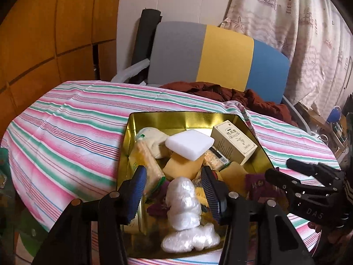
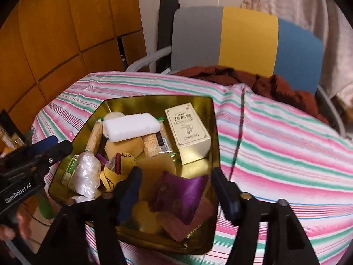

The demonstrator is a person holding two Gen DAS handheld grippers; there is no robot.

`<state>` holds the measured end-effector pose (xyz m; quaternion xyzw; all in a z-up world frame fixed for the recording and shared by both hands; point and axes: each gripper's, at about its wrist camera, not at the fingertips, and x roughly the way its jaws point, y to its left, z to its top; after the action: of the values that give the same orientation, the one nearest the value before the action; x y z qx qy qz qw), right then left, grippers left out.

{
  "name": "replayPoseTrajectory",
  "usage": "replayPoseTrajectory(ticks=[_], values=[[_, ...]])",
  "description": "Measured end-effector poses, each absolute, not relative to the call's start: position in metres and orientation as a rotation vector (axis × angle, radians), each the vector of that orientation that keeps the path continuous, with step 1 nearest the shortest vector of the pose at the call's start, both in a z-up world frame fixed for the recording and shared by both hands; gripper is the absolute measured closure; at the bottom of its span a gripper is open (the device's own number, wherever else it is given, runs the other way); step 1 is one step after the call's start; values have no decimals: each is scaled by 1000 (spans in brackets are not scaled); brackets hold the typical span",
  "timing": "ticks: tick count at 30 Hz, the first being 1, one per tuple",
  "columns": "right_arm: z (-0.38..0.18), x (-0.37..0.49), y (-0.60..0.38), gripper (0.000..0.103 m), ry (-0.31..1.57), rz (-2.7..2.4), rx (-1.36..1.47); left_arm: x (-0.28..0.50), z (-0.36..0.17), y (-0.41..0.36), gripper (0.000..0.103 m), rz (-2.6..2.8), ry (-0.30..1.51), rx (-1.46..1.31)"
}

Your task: Organize objects

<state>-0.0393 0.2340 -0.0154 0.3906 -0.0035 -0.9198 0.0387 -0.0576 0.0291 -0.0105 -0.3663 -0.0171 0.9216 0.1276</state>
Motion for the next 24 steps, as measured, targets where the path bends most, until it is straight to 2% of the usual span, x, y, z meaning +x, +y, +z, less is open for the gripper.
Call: replayPoseTrajectory(ticks=[2, 3, 16, 24], values=[[-12, -32, 232, 13, -6, -2830, 1168, -53, -10, 28, 42, 2696, -50, -1073], [-10, -29, 231, 12, -9, -2834, 1152, -50, -10, 28, 41, 2699, -53, -1076], [-7, 2, 230, 12, -38, -2942, 1081, -23, -10, 35, 36, 2815, 28, -1069], [-5, 1, 232, 9, -71, -2976, 1057, -11, -5, 32, 36, 2877, 14, -1019]])
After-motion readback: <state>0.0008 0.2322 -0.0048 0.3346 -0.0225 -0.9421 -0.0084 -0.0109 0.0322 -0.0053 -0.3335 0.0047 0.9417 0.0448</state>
